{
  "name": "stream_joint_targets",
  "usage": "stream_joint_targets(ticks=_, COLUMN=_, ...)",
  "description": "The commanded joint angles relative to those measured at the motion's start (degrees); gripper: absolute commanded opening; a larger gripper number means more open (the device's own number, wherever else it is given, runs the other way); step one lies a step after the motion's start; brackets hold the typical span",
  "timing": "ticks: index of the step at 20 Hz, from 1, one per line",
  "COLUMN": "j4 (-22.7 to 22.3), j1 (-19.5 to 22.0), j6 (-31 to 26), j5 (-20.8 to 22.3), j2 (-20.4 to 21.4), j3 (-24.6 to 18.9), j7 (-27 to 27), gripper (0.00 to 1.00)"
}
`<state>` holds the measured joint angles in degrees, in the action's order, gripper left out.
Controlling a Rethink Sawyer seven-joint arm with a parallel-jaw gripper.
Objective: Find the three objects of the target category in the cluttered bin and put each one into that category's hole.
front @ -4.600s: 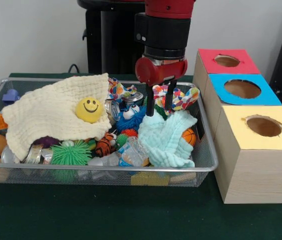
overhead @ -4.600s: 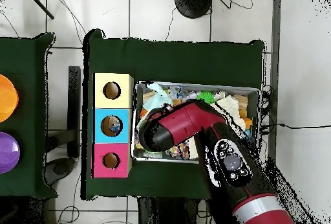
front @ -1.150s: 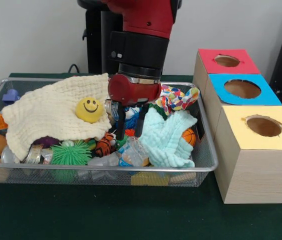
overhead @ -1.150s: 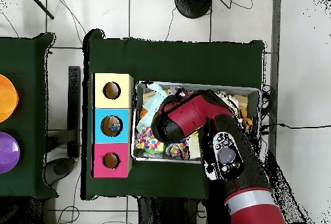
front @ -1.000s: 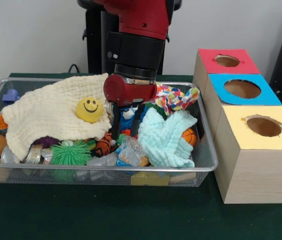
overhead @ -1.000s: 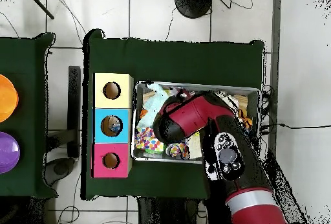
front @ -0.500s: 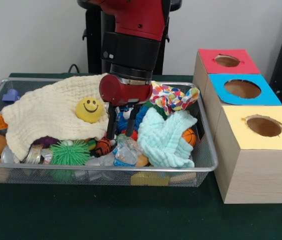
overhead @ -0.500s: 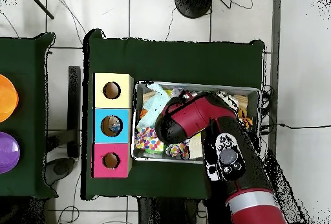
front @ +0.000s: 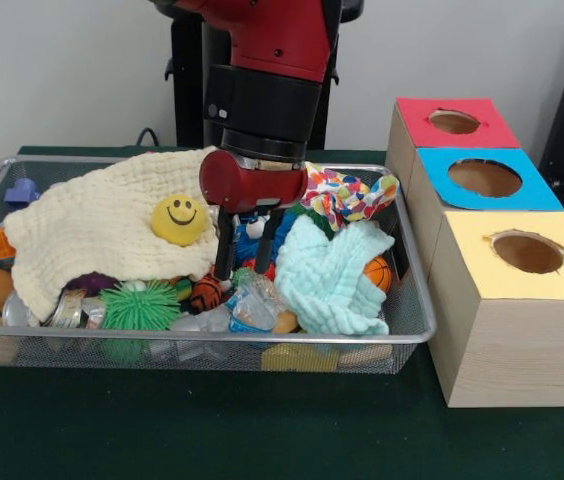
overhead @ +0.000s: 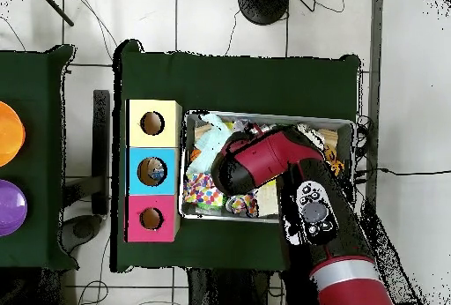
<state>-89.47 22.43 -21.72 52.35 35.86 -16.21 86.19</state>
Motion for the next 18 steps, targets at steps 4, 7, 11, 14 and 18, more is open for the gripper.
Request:
stream_joint_targets(ticks=4, j4=-0.5, j1=1.2, j6=2.6, j5=-3.6, j2=-4.3, j3=0.5, j7=8.0, gripper=1.0)
stream_joint_targets(ticks=7, j4=-0.1, j1=0.2, j6=2.5, j5=-3.8, j2=-4.3, j3=1.1, j7=8.0, gripper=1.0)
stream_joint_targets(ticks=11, j4=0.2, j1=-1.9, j6=1.6, j5=-1.7, j2=-3.0, j3=2.3, j7=6.1, gripper=1.0)
stream_joint_targets(ticks=14, j4=0.1, j1=-3.2, j6=3.4, j5=-0.7, j2=-2.7, j3=3.5, j7=6.9, gripper=1.0)
stream_joint_targets(ticks=18, j4=0.0, j1=-3.9, j6=3.3, j5=-1.6, j2=-3.0, j3=4.2, j7=7.2, gripper=1.0)
